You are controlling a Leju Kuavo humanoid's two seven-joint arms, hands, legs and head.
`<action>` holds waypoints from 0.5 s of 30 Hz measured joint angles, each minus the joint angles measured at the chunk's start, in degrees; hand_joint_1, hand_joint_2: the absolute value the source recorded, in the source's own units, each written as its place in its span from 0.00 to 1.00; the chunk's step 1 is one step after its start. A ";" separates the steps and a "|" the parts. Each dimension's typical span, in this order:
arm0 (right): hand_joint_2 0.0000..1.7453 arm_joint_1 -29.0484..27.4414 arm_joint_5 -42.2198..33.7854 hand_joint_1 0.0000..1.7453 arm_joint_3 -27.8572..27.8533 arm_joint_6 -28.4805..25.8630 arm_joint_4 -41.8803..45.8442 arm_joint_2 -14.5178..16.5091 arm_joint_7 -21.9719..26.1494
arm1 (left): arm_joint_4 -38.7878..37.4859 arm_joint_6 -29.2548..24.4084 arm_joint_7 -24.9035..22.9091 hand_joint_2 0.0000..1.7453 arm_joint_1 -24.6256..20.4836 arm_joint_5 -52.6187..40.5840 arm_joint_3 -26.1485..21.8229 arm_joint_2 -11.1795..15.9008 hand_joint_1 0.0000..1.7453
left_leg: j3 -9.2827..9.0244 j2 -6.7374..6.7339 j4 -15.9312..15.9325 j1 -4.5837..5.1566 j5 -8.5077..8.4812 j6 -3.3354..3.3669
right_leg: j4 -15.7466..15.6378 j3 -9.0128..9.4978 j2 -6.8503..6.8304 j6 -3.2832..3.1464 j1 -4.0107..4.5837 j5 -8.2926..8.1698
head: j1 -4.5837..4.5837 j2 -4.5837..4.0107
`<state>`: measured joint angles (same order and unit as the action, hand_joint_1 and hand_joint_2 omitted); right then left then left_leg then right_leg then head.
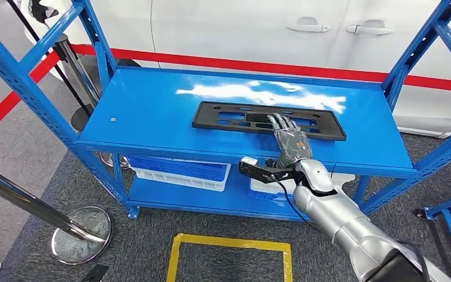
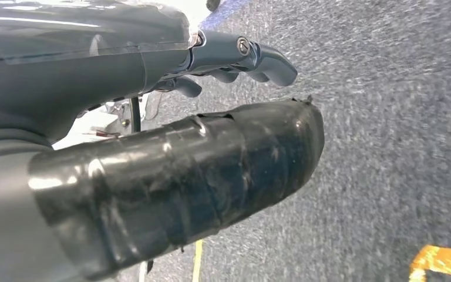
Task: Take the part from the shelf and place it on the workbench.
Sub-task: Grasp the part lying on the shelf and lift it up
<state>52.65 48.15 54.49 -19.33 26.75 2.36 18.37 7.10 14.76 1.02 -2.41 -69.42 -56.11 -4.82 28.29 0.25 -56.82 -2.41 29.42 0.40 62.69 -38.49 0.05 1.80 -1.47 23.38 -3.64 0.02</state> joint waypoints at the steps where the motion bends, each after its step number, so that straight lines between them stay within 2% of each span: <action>1: 1.00 0.04 0.00 0.00 0.00 0.04 0.01 0.03 -0.04 | 0.01 0.04 0.02 0.00 -0.01 -0.05 0.00 -0.01 0.00 | -0.07 0.03 -0.14 0.03 0.32 -0.40 | -2.12 1.08 0.01 -0.28 0.19 -0.20 | 0.08 0.00; 3: 1.00 0.03 -0.03 0.00 0.00 0.11 -0.01 0.17 -0.07 | 0.01 0.10 0.03 0.00 -0.05 -0.10 0.00 -0.03 0.00 | 0.05 0.00 -0.14 0.14 0.56 -1.08 | -3.01 1.55 0.12 -1.08 0.72 0.76 | 0.21 0.00; 5: 1.00 0.02 -0.11 0.00 -0.02 0.10 0.01 0.25 -0.08 | 0.00 0.20 0.05 0.00 -0.10 -0.11 0.00 -0.09 0.00 | -0.19 -0.11 -0.07 0.00 1.01 -1.68 | -3.39 2.00 0.24 -1.96 0.65 1.37 | 0.17 0.00; 6: 1.00 0.07 -0.15 0.00 -0.03 0.11 0.01 0.26 -0.06 | 0.01 0.24 0.07 0.00 -0.13 -0.11 0.00 -0.10 0.00 | 0.04 -0.17 -0.97 -0.05 1.61 -1.87 | -3.68 2.47 0.27 -2.40 0.55 1.57 | 0.15 0.00; 7: 1.00 0.13 -0.17 0.00 -0.04 0.15 0.02 0.32 -0.03 | 0.01 0.26 0.10 0.00 -0.18 -0.12 0.00 -0.10 0.00 | 1.03 -0.21 -3.12 -0.07 2.61 -1.95 | -3.99 3.03 0.29 -2.81 0.46 1.77 | 0.11 0.00; 9: 1.00 0.09 -0.17 0.00 -0.04 0.44 0.01 0.51 -0.02 | 0.02 0.26 0.15 0.00 -0.25 -0.14 0.00 -0.09 0.00 | 5.57 -0.23 -10.76 0.07 5.13 -1.82 | -4.24 3.84 0.29 -3.50 0.66 2.26 | 0.04 0.00; 10: 1.00 -0.02 -0.17 0.00 -0.04 0.60 0.00 0.61 -0.09 | 0.02 0.27 0.16 0.00 -0.25 -0.16 0.00 -0.09 0.00 | 8.26 -0.22 -14.58 0.17 5.87 -1.75 | -4.21 4.13 0.33 -3.74 0.87 2.57 | 0.04 0.00; 11: 1.00 -0.15 -0.17 0.00 -0.04 0.72 0.00 0.71 -0.19 | 0.02 0.28 0.16 0.00 -0.22 -0.17 0.00 -0.09 0.00 | 10.33 -0.22 -16.90 0.27 5.59 -1.63 | -4.14 4.47 0.38 -3.91 1.10 2.92 | 0.04 0.00; 12: 1.00 -0.24 -0.17 0.00 -0.04 0.77 0.00 0.79 -0.29 | 0.02 0.29 0.16 0.00 -0.15 -0.17 0.00 -0.09 0.00 | 11.42 -0.22 -17.10 0.37 4.09 -1.43 | -4.06 4.89 0.47 -3.99 1.32 3.32 | 0.05 0.00; 13: 1.00 -0.27 -0.17 0.00 -0.04 0.77 0.00 0.88 -0.37 | 0.02 0.30 0.16 0.00 -0.11 -0.17 0.00 -0.09 0.00 | 11.36 -0.22 -14.99 0.50 1.43 -1.10 | -3.98 5.45 0.57 -4.02 1.51 3.77 | 0.06 0.00; 14: 1.00 -0.27 -0.17 0.00 -0.04 0.78 0.00 0.98 -0.43 | 0.02 0.30 0.16 0.00 -0.09 -0.18 0.00 -0.07 0.00 | 10.58 -0.22 -11.46 0.68 -1.56 -0.67 | -3.93 6.08 0.64 -3.98 1.66 4.27 | 0.07 0.00; 15: 1.00 -0.23 -0.17 0.00 -0.04 0.84 -0.01 1.09 -0.46 | 0.02 0.31 0.15 0.00 -0.06 -0.20 0.00 -0.02 0.00 | 9.55 -0.24 -8.36 0.93 -3.79 -0.28 | -3.93 6.59 0.69 -3.88 1.85 4.70 | 0.15 0.00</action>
<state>52.43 47.98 54.45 -18.49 26.74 3.44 17.90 7.12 15.06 1.17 -2.46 -69.61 -56.11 -4.85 37.84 0.02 -65.19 -1.48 25.63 0.12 58.75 -31.90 0.74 -2.08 0.38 28.08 -3.50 0.02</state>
